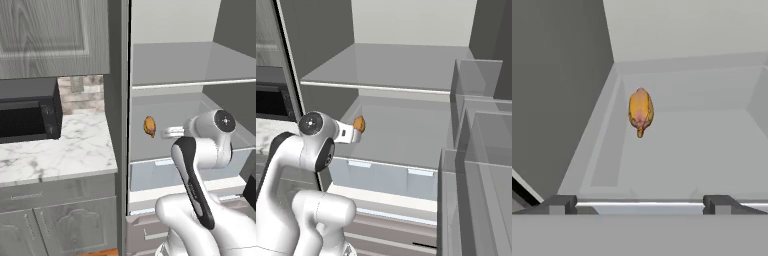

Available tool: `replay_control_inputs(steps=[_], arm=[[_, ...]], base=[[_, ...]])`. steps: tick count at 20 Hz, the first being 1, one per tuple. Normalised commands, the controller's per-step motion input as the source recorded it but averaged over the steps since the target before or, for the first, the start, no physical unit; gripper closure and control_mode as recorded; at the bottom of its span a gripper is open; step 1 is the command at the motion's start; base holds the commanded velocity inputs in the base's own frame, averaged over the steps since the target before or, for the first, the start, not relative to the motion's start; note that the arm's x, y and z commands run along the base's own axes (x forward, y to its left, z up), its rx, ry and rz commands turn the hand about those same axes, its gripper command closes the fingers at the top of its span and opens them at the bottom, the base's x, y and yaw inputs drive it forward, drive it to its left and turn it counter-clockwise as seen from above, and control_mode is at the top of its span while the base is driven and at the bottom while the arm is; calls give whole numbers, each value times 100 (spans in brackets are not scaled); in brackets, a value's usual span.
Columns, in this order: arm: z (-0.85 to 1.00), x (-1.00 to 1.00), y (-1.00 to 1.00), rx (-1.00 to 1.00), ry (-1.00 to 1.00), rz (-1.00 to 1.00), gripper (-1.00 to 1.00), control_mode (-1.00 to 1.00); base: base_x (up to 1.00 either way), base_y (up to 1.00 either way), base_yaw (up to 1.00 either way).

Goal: Gather the lime and eggplant from the fridge and place them on a tray on the dining counter. Then gather the chicken drumsticks from the fridge and place them on the other tray.

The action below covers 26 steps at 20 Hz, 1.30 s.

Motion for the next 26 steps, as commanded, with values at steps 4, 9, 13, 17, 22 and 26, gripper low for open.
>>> replay_control_inputs(steps=[4,9,13,17,22,26], arm=[[0,21,1,0,0,0,-100,-100],[0,25,2,0,0,0,-100,-100],[-2,28,5,0,0,0,-100,-100],[-20,36,7,0,-2,0,-100,-100],[-25,34,0,0,-5,0,-100,-100],[-14,37,0,0,-3,0,-100,-100]], base=[[0,0,0],[0,0,0],[0,0,0],[0,0,0],[0,0,0],[0,0,0]])
